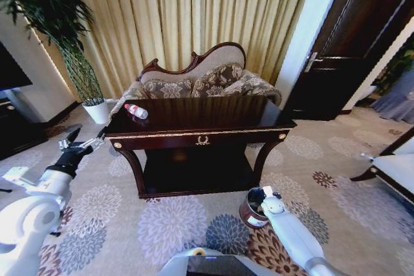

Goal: Move to the front of the table and place the trash on the table into the trash bin.

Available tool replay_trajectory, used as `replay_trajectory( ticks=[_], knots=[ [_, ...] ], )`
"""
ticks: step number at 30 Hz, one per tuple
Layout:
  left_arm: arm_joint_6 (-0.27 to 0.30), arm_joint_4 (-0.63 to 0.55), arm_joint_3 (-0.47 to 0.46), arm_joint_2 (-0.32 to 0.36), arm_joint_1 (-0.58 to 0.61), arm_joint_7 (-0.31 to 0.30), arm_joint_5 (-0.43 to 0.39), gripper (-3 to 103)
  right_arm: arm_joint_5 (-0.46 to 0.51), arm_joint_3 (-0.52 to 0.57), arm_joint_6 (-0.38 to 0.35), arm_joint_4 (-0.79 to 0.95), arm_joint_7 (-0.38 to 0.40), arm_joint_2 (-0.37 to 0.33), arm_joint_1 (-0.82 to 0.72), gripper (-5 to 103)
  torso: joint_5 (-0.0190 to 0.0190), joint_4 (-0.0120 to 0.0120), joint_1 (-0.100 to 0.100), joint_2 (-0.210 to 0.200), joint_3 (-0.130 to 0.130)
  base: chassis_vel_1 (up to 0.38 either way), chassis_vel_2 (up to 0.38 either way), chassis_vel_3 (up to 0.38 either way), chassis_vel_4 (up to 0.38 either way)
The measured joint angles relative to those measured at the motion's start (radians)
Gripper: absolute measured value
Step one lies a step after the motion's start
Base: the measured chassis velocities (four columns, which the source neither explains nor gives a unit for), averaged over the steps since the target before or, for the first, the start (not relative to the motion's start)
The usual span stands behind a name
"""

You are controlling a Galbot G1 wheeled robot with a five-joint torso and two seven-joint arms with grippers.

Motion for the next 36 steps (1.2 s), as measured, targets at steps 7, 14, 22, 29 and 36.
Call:
replay_trajectory(
  ticks=[7,14,22,29,36],
  knots=[
    [0.001,0.004,-0.005,0.006,-0.002,0.0,-0.004,100,0.0,0.005,0.008,0.015,0.002,-0.002,-0.006,54,0.0001,-0.0001,0.0,0.0,0.0,0.0,0.0,0.0,0.0],
    [0.001,0.001,0.001,0.005,-0.003,0.0,-0.004,100,0.001,0.007,0.012,0.024,0.004,-0.005,-0.011,81,0.0001,-0.0001,0.0,0.0,0.0,0.0,0.0,0.0,0.0],
    [0.0,-0.008,-0.022,0.003,0.016,0.003,-0.009,100,0.017,0.006,0.008,-0.006,0.033,0.002,0.007,99,0.0001,-0.0001,0.0,0.0,0.0,0.0,0.0,0.0,0.0],
    [-0.004,-0.021,-0.032,-0.004,0.029,0.005,-0.009,100,0.155,0.002,-0.015,-0.089,0.142,0.033,0.067,100,0.0004,0.0002,0.0,0.0,0.0,0.0,0.0,0.0,0.0],
    [-0.004,-0.037,-0.037,-0.005,0.035,0.005,-0.007,100,0.327,0.029,-0.025,-0.122,0.2,0.048,0.098,100,0.0001,0.0001,0.0,0.0,0.0,0.0,0.0,0.0,0.0]
  ],
)
